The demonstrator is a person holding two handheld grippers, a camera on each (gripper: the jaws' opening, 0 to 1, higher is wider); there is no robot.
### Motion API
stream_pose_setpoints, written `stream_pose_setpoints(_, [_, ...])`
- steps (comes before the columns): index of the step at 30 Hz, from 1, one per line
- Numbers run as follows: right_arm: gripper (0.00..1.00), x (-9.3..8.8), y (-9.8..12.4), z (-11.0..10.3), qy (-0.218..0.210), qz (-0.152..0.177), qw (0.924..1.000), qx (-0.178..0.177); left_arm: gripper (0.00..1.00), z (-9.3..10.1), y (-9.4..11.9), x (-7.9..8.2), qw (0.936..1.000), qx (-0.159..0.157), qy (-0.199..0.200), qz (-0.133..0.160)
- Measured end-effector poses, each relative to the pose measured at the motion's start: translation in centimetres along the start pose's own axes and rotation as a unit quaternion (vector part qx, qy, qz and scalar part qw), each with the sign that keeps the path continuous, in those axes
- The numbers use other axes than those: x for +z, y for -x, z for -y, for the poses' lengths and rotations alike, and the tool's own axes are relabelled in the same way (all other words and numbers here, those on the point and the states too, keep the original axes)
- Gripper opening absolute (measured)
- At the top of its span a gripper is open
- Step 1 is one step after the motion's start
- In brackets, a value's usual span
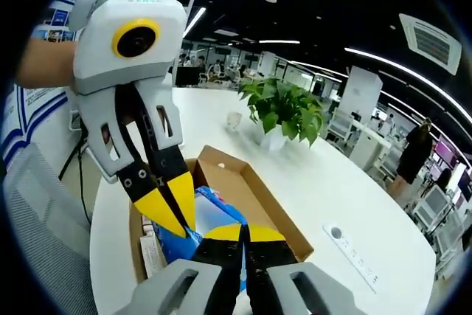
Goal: Operate the shoe box by opening the lid, removing the specified soft item, and placing it in the target area until the item is outside and the box remains undamaged.
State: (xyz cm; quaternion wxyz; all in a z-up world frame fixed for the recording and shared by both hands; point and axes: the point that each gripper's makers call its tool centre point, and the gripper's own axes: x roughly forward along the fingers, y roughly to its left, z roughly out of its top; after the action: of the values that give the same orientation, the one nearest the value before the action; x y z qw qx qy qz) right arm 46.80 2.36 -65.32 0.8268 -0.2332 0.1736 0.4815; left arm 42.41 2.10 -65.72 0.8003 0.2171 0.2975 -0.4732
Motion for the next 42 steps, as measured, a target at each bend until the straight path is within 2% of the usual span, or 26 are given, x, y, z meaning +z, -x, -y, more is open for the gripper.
stream_pose_setpoints(9, [0.00, -0.5, 2.6, 1.8, -0.009, 0.005, 0.9998, -0.017, 0.00, 1.0, -1.1, 2.8, 0.9996, -0.017, -0.022, 0.004])
stream_pose_setpoints(15, [0.00, -1.8, 4.7, 3.3, -0.025, 0.005, 0.9992, -0.032, 0.00, 2.3, -2.7, 5.5, 0.9985, -0.037, -0.038, 0.012])
stream_pose_setpoints(22, [0.00, -3.5, 7.1, 4.8, -0.039, 0.002, 0.9980, -0.051, 0.00, 3.9, -4.7, 7.8, 0.9963, -0.059, -0.061, 0.014])
stream_pose_setpoints(35, [0.00, -6.3, 10.8, 7.6, -0.064, -0.001, 0.9946, -0.081, 0.00, 6.1, -7.7, 11.4, 0.9924, -0.083, -0.089, 0.016])
stream_pose_setpoints(42, [0.00, -7.8, 12.6, 8.9, -0.077, 0.000, 0.9928, -0.092, 0.00, 7.0, -9.2, 12.8, 0.9908, -0.092, -0.097, 0.017])
